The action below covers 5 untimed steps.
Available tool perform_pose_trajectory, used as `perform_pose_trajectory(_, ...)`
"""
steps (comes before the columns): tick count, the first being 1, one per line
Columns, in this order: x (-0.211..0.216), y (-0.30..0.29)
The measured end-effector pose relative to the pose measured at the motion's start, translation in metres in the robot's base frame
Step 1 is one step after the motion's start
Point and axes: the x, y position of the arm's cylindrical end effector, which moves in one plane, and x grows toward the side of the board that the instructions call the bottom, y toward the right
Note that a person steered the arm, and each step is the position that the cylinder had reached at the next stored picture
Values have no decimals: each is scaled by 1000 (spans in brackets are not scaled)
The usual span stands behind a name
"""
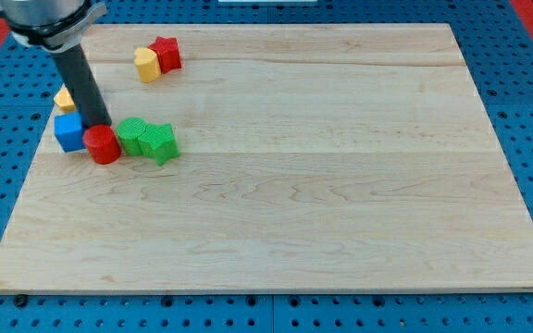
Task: Move the blue cube to the left center
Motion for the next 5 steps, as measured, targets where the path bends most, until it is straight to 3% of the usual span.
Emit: perform_pose_trajectory(5,-36,-28)
